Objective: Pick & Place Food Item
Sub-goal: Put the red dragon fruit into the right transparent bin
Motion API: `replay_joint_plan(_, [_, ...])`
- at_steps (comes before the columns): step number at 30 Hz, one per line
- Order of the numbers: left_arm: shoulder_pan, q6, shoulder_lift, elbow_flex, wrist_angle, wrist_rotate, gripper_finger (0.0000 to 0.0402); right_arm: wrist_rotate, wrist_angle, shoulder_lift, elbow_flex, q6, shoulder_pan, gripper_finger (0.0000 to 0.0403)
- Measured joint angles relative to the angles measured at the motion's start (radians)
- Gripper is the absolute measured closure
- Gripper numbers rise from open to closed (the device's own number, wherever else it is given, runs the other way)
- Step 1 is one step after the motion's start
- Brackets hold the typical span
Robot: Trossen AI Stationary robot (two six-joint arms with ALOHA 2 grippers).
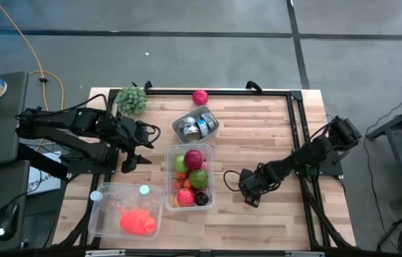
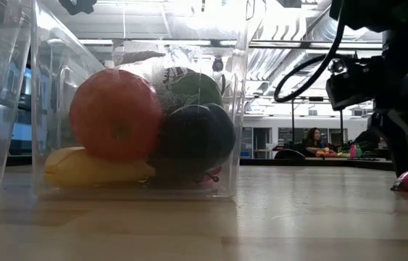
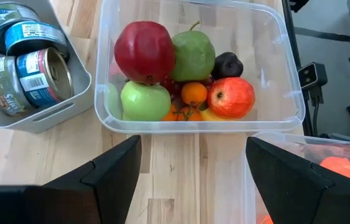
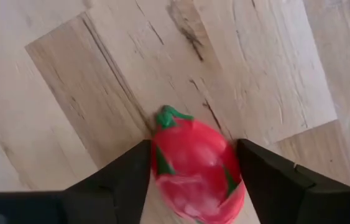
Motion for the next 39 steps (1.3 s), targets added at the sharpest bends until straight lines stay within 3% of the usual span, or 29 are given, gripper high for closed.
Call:
replay_joint_plan(15, [0.0, 0.001, 0.0, 0.0, 0.025, 0.001, 0.012, -0.018, 0.069, -0.007, 0.093, 0.085, -0.073, 0.0394])
replay_joint_plan(22, [0.0, 0.003, 0.0, 0.0, 0.026, 0.004, 0.012, 0.065, 0.046, -0.026, 0.094, 0.24, -0.108, 0.0401])
replay_joint_plan(27, [0.0, 0.017, 0.0, 0.0, 0.026, 0.004, 0.012, 0.178, 0.006, -0.084, 0.177, 0.258, -0.097, 0.0401])
replay_joint_plan(33, [0.0, 0.019, 0.0, 0.0, 0.027, 0.004, 0.012, 0.287, -0.167, -0.131, 0.413, 0.178, -0.059, 0.0401])
replay_joint_plan(39, [-0.002, 0.038, 0.0, 0.0, 0.036, 0.015, 0.012, 0.274, -0.398, -0.131, 0.671, 0.099, -0.04, 0.0401])
